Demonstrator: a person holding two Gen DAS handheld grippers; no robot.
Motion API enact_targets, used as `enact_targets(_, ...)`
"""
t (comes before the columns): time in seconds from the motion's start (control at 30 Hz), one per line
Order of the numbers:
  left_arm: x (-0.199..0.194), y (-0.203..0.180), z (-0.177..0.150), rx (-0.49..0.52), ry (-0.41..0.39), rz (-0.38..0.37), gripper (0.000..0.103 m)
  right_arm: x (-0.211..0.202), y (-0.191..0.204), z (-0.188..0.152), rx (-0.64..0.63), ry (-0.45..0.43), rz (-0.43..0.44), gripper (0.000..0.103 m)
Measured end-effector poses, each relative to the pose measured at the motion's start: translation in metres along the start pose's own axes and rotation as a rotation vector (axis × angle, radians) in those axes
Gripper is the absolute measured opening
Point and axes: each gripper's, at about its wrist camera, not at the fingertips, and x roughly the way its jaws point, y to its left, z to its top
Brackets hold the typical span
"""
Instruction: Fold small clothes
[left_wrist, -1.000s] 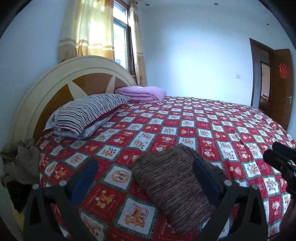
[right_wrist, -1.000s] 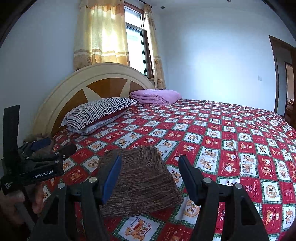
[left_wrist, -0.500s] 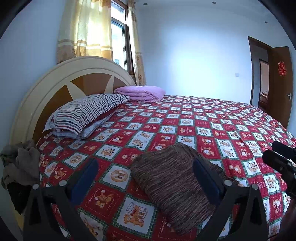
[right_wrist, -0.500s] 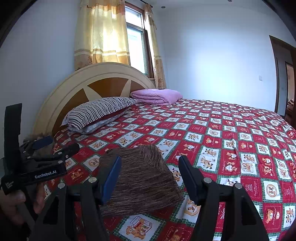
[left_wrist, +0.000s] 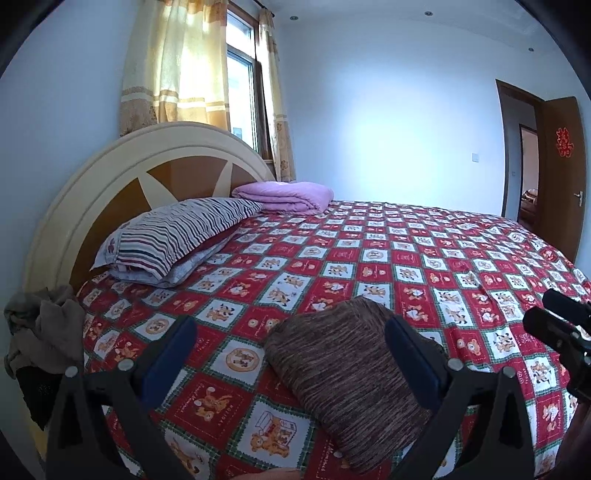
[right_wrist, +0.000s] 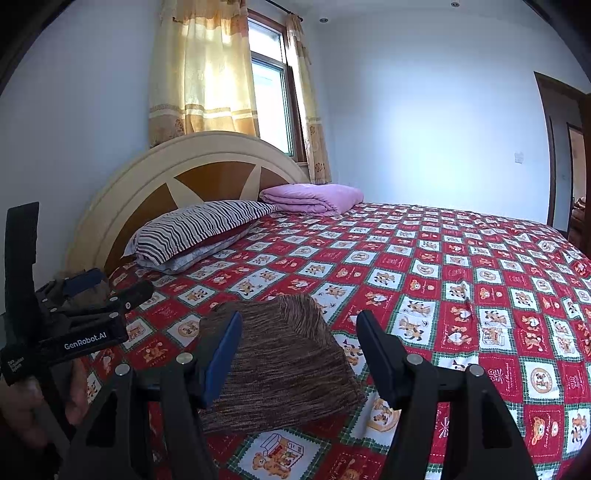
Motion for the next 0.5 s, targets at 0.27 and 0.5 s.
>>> enact_targets(0.27,-0.0001,-0.0036,0.0002,0.018,-0.012,0.015,0.103,-0.0024,0.0048,0.0020,-0.017,-0.007,0.010,0.065)
enact_targets(0.5,0.0037,0.0029,0.0008,0.008,-0.008,0.025,0.103,0.0004,0.0093,0.0005,-0.032,0.005,0.019,0.066)
